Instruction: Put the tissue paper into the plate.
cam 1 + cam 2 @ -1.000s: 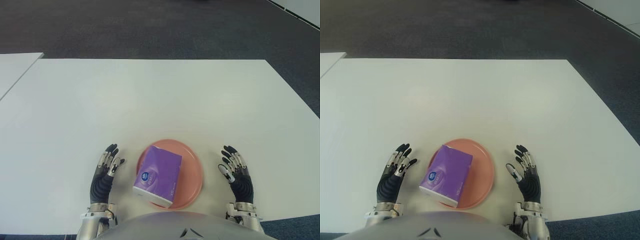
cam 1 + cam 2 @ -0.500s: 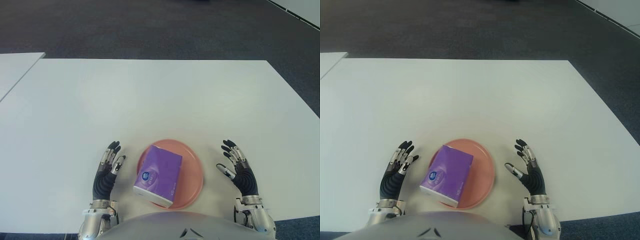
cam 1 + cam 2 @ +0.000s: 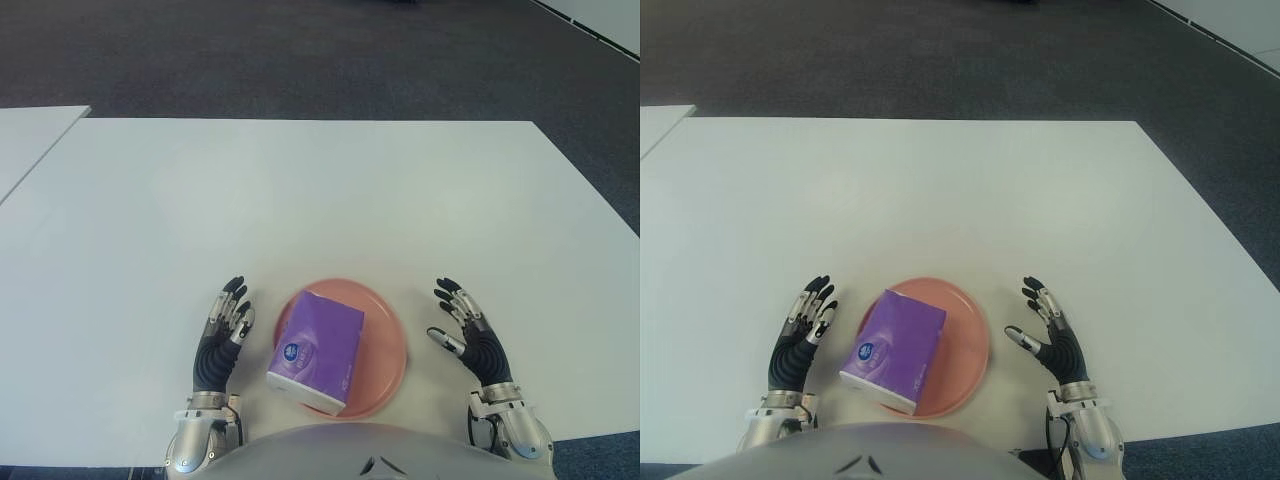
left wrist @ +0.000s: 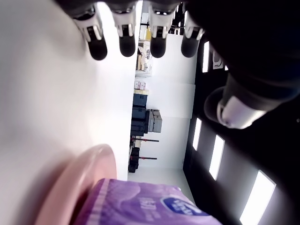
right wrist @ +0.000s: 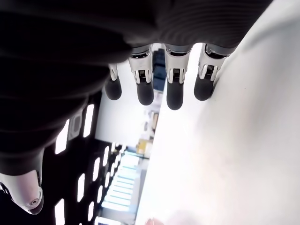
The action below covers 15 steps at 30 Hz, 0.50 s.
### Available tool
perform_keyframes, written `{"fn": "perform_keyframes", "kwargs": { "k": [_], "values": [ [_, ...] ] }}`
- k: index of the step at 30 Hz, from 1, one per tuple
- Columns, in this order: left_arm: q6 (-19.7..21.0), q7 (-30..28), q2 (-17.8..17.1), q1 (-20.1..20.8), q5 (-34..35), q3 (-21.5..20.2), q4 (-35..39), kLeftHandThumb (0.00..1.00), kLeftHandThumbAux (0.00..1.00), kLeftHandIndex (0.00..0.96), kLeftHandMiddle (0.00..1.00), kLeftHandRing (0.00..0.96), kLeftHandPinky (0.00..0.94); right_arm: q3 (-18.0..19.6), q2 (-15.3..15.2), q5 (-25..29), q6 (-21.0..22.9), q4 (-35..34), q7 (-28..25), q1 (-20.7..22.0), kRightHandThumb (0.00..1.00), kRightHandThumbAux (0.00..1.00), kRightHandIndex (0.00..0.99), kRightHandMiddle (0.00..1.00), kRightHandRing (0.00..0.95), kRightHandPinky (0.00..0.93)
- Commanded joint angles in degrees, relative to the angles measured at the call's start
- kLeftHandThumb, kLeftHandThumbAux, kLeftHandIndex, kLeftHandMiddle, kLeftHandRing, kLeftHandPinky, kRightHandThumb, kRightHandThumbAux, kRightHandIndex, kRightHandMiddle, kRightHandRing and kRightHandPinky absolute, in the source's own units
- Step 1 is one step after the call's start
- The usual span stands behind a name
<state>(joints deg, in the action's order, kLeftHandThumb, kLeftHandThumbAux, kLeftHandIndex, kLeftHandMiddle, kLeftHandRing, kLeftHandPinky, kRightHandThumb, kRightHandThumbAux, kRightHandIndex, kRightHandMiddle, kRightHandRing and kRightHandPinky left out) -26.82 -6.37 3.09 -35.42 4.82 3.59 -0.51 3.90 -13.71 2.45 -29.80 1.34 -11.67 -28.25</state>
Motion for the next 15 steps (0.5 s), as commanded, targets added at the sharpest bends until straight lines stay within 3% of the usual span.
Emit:
{"fn": "perform_keyframes", "kwargs": {
  "k": [1,10,15],
  "values": [
    [4.0,1.0,1.7,0.5,-0.2,1.5,-2.6,0.146,0.578,0.064,0.065,0.062,0.086,-0.4,0.3,1.4,0.6,1.7,-1.4,2.2,0.293,0.577,0.080,0.119,0.113,0.142],
    [5.8,0.0,3.1,0.9,3.9,2.5,-3.1,0.175,0.553,0.026,0.051,0.063,0.092,-0.1,1.4,1.6,-2.3,5.4,-2.1,4.6,0.295,0.578,0.090,0.130,0.123,0.136],
    [3.9,-1.2,2.1,1.0,4.6,2.4,-3.9,0.187,0.545,0.020,0.047,0.066,0.107,-0.2,2.3,0.0,-5.9,8.2,-1.0,5.7,0.269,0.602,0.091,0.121,0.103,0.104]
  ]
}}
